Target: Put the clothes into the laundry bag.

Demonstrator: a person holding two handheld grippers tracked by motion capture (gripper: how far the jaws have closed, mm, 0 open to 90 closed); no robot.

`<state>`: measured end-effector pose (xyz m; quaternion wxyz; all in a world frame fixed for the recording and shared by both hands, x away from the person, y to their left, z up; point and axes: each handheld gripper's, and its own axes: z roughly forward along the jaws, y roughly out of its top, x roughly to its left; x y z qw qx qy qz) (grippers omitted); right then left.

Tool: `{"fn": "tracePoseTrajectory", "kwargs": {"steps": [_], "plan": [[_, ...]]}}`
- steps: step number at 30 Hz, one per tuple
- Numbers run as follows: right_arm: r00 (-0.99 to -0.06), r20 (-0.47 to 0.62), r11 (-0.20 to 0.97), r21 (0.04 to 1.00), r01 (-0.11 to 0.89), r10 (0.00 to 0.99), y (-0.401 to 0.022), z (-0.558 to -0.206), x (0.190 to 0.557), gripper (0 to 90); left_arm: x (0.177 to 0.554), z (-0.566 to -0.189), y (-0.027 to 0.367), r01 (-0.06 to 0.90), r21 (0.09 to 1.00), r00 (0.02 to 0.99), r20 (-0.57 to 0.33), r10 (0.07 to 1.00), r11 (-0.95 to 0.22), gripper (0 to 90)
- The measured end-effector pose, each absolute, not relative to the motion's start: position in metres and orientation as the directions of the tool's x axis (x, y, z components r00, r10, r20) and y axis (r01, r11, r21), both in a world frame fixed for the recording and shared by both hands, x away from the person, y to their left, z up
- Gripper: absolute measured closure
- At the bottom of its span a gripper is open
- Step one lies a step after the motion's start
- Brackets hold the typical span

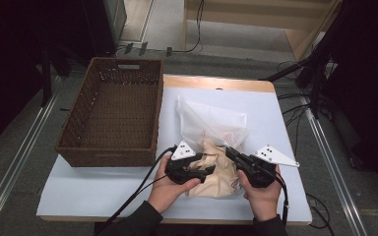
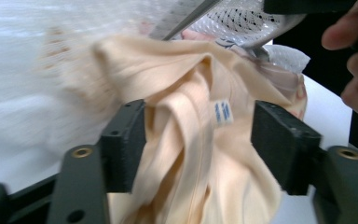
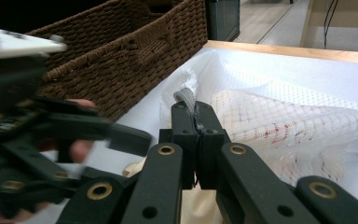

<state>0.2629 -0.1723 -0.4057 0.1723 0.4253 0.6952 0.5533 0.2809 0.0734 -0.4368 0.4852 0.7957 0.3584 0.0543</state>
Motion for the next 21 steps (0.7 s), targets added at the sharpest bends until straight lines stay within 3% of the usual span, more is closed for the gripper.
{"fn": "tracePoseTrajectory", "kwargs": {"steps": [4,6,7,10,13,14,16,21], "plan": [[-0.584,0.228,0.037,0.914,0.405,0.779,-0.168,-0.408,0.264,89.8,0.281,-0.46,0.064,0.584,0.699,0.735,-0.24,0.635,-0.412,26.0],[-0.587,0.221,0.048,0.912,0.408,0.779,-0.164,-0.41,0.264,89.9,0.278,-0.464,0.06,0.563,0.713,0.739,-0.208,0.64,-0.418,29.9],[-0.591,0.216,0.053,0.914,0.403,0.777,-0.164,-0.41,0.264,89.9,0.274,-0.462,0.056,0.534,0.734,0.732,-0.153,0.664,-0.419,43.5],[-0.59,0.218,0.052,0.912,0.406,0.778,-0.162,-0.41,0.263,89.9,0.267,-0.452,0.051,0.484,0.783,0.761,-0.158,0.63,-0.389,73.3],[-0.591,0.217,0.05,0.914,0.402,0.777,-0.163,-0.409,0.263,89.9,0.261,-0.446,0.046,0.441,0.806,0.797,-0.148,0.586,-0.396,76.2],[-0.593,0.215,0.051,0.916,0.398,0.776,-0.162,-0.409,0.263,89.9,0.257,-0.439,0.041,0.385,0.835,0.845,-0.147,0.515,-0.394,76.3],[-0.595,0.216,0.049,0.917,0.396,0.774,-0.161,-0.408,0.262,90.0,0.256,-0.433,0.035,0.358,0.851,0.864,-0.146,0.482,-0.383,76.2],[-0.608,0.212,0.045,0.925,0.378,0.765,-0.159,-0.402,0.258,90.0,0.274,-0.438,0.026,0.4,0.836,0.808,-0.127,0.576,-0.377,76.3]]}}
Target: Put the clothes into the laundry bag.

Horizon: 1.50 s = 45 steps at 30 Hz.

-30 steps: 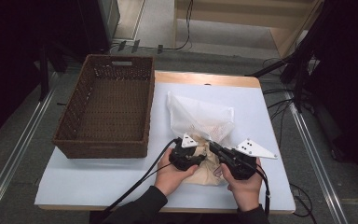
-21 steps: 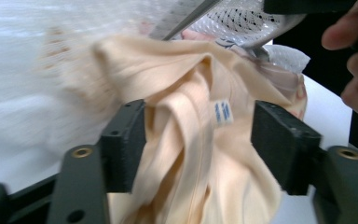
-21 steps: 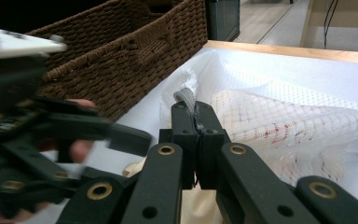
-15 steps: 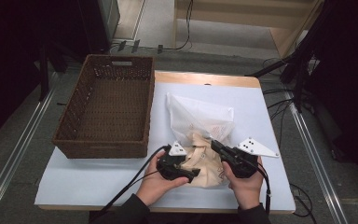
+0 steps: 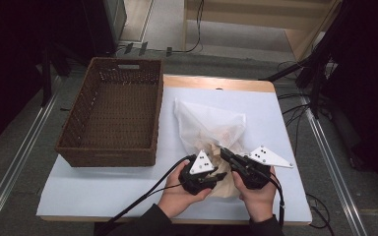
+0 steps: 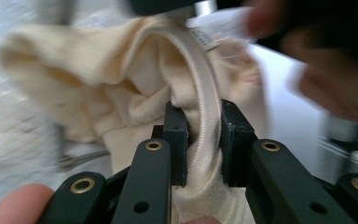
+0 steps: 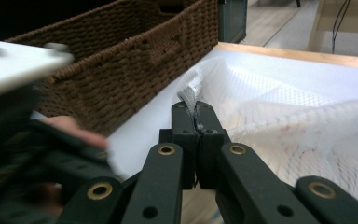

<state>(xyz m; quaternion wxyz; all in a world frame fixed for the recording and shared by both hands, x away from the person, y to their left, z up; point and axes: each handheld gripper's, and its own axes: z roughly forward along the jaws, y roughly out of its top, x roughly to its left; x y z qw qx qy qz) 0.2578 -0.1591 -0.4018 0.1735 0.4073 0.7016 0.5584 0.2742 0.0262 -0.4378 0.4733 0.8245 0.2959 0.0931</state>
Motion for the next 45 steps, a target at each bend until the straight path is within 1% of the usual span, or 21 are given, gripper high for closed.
{"fn": "tracePoseTrajectory", "kwargs": {"steps": [1,4,5,7,8,9,10,11,12,14,17,20,23,25,28,32,34,37,39,42,45], "plan": [[-0.607,0.22,0.036,0.924,0.381,0.763,-0.16,-0.4,0.257,90.0,0.286,-0.444,0.028,0.466,0.834,0.742,-0.187,0.644,-0.295,76.4],[-0.611,0.221,0.048,0.919,0.392,0.761,-0.16,-0.403,0.258,90.0,0.293,-0.452,0.029,0.505,0.823,0.681,-0.195,0.706,-0.26,75.7],[-0.611,0.221,0.048,0.919,0.392,0.761,-0.16,-0.403,0.258,90.0,0.296,-0.458,0.029,0.519,0.812,0.678,-0.201,0.707,-0.266,75.7],[-0.609,0.221,0.058,0.913,0.404,0.762,-0.159,-0.408,0.26,90.0,0.303,-0.474,0.027,0.565,0.745,0.72,-0.235,0.653,-0.355,66.9],[-0.608,0.213,0.065,0.913,0.402,0.764,-0.16,-0.409,0.26,89.9,0.303,-0.474,0.027,0.565,0.745,0.72,-0.235,0.653,-0.355,63.5],[-0.605,0.215,0.063,0.912,0.405,0.767,-0.161,-0.409,0.26,89.9,0.299,-0.47,0.031,0.523,0.763,0.749,-0.199,0.632,-0.379,58.1],[-0.605,0.215,0.063,0.912,0.405,0.767,-0.161,-0.409,0.26,89.9,0.299,-0.47,0.031,0.523,0.763,0.749,-0.199,0.632,-0.379,51.1],[-0.604,0.209,0.066,0.914,0.401,0.769,-0.162,-0.409,0.261,90.0,0.296,-0.465,0.035,0.503,0.776,0.763,-0.193,0.616,-0.38,51.1],[-0.597,0.212,0.058,0.914,0.4,0.774,-0.165,-0.409,0.261,89.9,0.292,-0.457,0.042,0.471,0.808,0.785,-0.2,0.586,-0.355,45.3],[-0.589,0.221,0.046,0.914,0.403,0.777,-0.167,-0.408,0.262,89.9,0.291,-0.446,0.052,0.45,0.835,0.785,-0.199,0.587,-0.318,41.9],[-0.584,0.218,0.044,0.916,0.4,0.782,-0.169,-0.407,0.263,89.9,0.295,-0.433,0.067,0.449,0.863,0.732,-0.207,0.649,-0.232,42.8],[-0.583,0.215,0.045,0.916,0.398,0.783,-0.168,-0.407,0.263,89.9,0.306,-0.43,0.077,0.51,0.841,0.622,-0.213,0.753,-0.184,49.8],[-0.583,0.206,0.051,0.918,0.393,0.786,-0.168,-0.407,0.262,89.9,0.312,-0.434,0.08,0.539,0.826,0.588,-0.228,0.776,-0.166,54.1],[-0.581,0.208,0.049,0.918,0.395,0.787,-0.169,-0.407,0.262,89.9,0.315,-0.442,0.077,0.555,0.811,0.601,-0.238,0.763,-0.184,53.2],[-0.577,0.211,0.044,0.917,0.397,0.789,-0.171,-0.408,0.264,89.9,0.317,-0.451,0.068,0.561,0.8,0.637,-0.255,0.728,-0.211,45.6],[-0.577,0.206,0.048,0.918,0.393,0.79,-0.171,-0.41,0.263,89.9,0.315,-0.45,0.057,0.51,0.842,0.689,-0.277,0.669,-0.177,44.5],[-0.575,0.202,0.05,0.919,0.391,0.793,-0.17,-0.413,0.263,89.9,0.314,-0.447,0.054,0.484,0.862,0.711,-0.284,0.643,-0.154,46.1],[-0.571,0.205,0.055,0.913,0.404,0.795,-0.166,-0.418,0.265,89.9,0.315,-0.451,0.046,0.49,0.858,0.725,-0.303,0.619,-0.154,56.7],[-0.566,0.195,0.068,0.91,0.409,0.801,-0.162,-0.422,0.267,89.9,0.315,-0.458,0.038,0.486,0.853,0.762,-0.308,0.57,-0.189,65.6],[-0.556,0.194,0.067,0.908,0.414,0.808,-0.161,-0.423,0.269,89.9,0.316,-0.458,0.038,0.498,0.84,0.778,-0.322,0.54,-0.215,86.9],[-0.543,0.19,0.06,0.911,0.409,0.818,-0.16,-0.425,0.269,89.9,0.316,-0.457,0.04,0.503,0.831,0.801,-0.344,0.491,-0.238,89.4]]}}
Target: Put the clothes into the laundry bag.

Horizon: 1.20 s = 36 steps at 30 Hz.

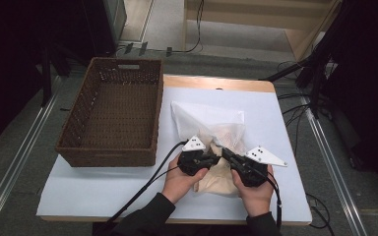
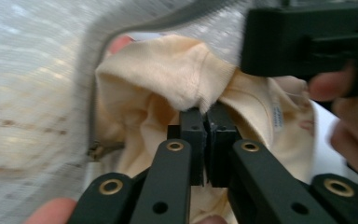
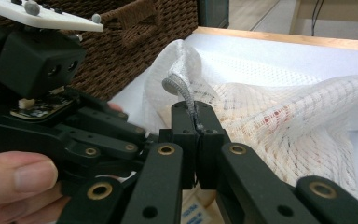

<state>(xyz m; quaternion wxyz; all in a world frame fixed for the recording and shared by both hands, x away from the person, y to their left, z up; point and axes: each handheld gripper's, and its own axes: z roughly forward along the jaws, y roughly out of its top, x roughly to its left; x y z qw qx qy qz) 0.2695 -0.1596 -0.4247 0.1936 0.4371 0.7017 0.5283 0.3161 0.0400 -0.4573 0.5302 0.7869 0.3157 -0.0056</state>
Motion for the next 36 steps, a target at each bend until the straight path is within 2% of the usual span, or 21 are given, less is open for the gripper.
{"fn": "tracePoseTrajectory", "kwargs": {"steps": [5,13,15,17,24,29,33,36], "plan": [[-0.516,0.176,0.056,0.914,0.402,0.838,-0.156,-0.424,0.271,89.9,0.299,-0.452,0.035,0.405,0.876,0.867,-0.278,0.413,-0.261,88.8],[-0.512,0.149,0.086,0.909,0.407,0.846,-0.155,-0.419,0.27,89.9,0.303,-0.454,0.027,0.397,0.878,0.873,-0.271,0.405,-0.267,88.9],[-0.519,0.145,0.092,0.91,0.405,0.842,-0.155,-0.417,0.269,89.9,0.305,-0.454,0.026,0.408,0.872,0.842,-0.246,0.48,-0.27,89.2],[-0.528,0.159,0.084,0.91,0.406,0.834,-0.155,-0.415,0.269,89.9,0.312,-0.453,0.029,0.459,0.858,0.796,-0.283,0.535,-0.23,89.4],[-0.552,0.153,0.11,0.904,0.414,0.82,-0.155,-0.412,0.265,90.0,0.329,-0.443,0.041,0.482,0.864,0.653,-0.244,0.717,-0.145,89.8],[-0.555,0.143,0.137,0.891,0.433,0.82,-0.161,-0.422,0.265,90.0,0.327,-0.45,0.046,0.483,0.852,0.655,-0.199,0.729,-0.202,89.0],[-0.559,0.173,0.096,0.903,0.418,0.811,-0.172,-0.426,0.261,90.0,0.307,-0.446,0.063,0.446,0.868,0.716,-0.2,0.669,-0.217,89.2],[-0.558,0.208,0.066,0.9,0.431,0.803,-0.177,-0.432,0.261,90.0,0.294,-0.442,0.075,0.443,0.86,0.715,-0.167,0.679,-0.254,89.2]]}}
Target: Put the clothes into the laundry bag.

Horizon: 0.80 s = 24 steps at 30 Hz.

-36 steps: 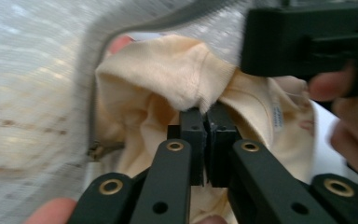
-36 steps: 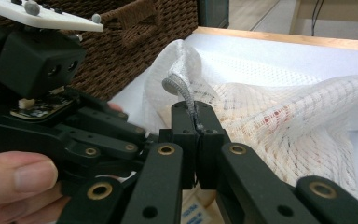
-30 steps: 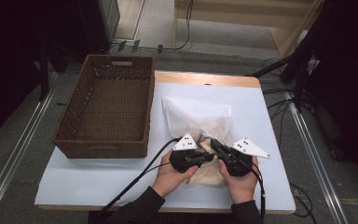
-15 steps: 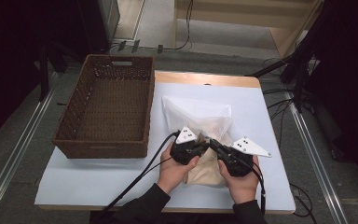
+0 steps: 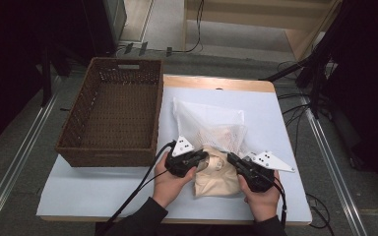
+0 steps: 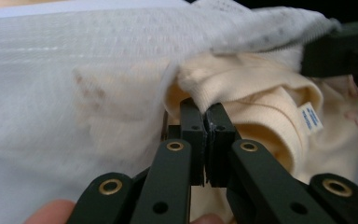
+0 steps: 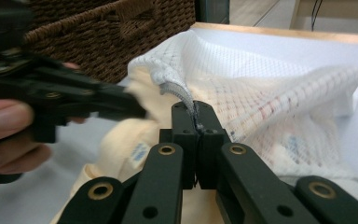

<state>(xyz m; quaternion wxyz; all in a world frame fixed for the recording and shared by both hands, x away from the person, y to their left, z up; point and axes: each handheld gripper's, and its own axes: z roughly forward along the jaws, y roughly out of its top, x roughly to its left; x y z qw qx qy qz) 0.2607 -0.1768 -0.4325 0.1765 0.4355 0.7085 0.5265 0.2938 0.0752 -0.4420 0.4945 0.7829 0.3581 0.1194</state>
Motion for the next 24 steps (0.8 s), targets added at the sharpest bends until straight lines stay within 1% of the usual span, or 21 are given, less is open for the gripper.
{"fn": "tracePoseTrajectory", "kwargs": {"steps": [2,5,7,8,9,10,11,13,14,16,18,19,20,22,24], "plan": [[-0.569,0.17,0.1,0.905,0.413,0.805,-0.175,-0.434,0.261,90.0,0.288,-0.441,0.08,0.459,0.847,0.707,-0.164,0.688,-0.27,89.1],[-0.575,0.155,0.119,0.904,0.411,0.803,-0.173,-0.436,0.261,90.0,0.283,-0.442,0.081,0.467,0.834,0.705,-0.15,0.694,-0.294,88.1],[-0.58,0.133,0.137,0.907,0.398,0.804,-0.172,-0.434,0.26,89.9,0.282,-0.443,0.08,0.485,0.833,0.71,-0.197,0.677,-0.266,84.8],[-0.583,0.132,0.138,0.908,0.395,0.802,-0.172,-0.433,0.259,90.0,0.282,-0.443,0.077,0.482,0.838,0.726,-0.217,0.653,-0.257,82.2],[-0.585,0.133,0.135,0.91,0.391,0.8,-0.173,-0.431,0.259,89.9,0.282,-0.443,0.077,0.482,0.838,0.726,-0.217,0.653,-0.257,79.7],[-0.585,0.14,0.128,0.911,0.392,0.799,-0.173,-0.43,0.258,89.9,0.279,-0.441,0.066,0.457,0.846,0.778,-0.23,0.584,-0.276,76.7],[-0.587,0.141,0.126,0.911,0.391,0.797,-0.172,-0.429,0.258,90.0,0.277,-0.441,0.058,0.433,0.845,0.806,-0.207,0.555,-0.313,73.1],[-0.592,0.14,0.128,0.913,0.388,0.793,-0.171,-0.428,0.257,89.9,0.275,-0.442,0.044,0.396,0.84,0.833,-0.157,0.531,-0.372,65.6],[-0.594,0.14,0.126,0.915,0.384,0.792,-0.171,-0.426,0.256,89.9,0.277,-0.444,0.04,0.403,0.835,0.835,-0.168,0.524,-0.375,62.6],[-0.6,0.14,0.122,0.919,0.374,0.788,-0.17,-0.422,0.255,89.9,0.283,-0.45,0.033,0.454,0.814,0.818,-0.22,0.531,-0.362,53.3],[-0.606,0.148,0.109,0.924,0.367,0.782,-0.17,-0.418,0.253,90.0,0.287,-0.455,0.025,0.484,0.791,0.806,-0.237,0.542,-0.375,44.5],[-0.612,0.151,0.106,0.926,0.363,0.777,-0.17,-0.416,0.252,90.0,0.288,-0.458,0.021,0.478,0.791,0.807,-0.226,0.545,-0.381,42.1],[-0.616,0.154,0.104,0.926,0.362,0.773,-0.169,-0.416,0.252,90.0,0.288,-0.46,0.015,0.46,0.784,0.814,-0.184,0.551,-0.417,40.7],[-0.62,0.151,0.111,0.925,0.362,0.77,-0.168,-0.416,0.251,89.9,0.288,-0.462,0.012,0.456,0.777,0.815,-0.17,0.553,-0.434,39.6],[-0.624,0.146,0.12,0.924,0.363,0.768,-0.167,-0.417,0.251,90.0,0.288,-0.465,0.003,0.434,0.766,0.826,-0.129,0.549,-0.474,38.2]]}}
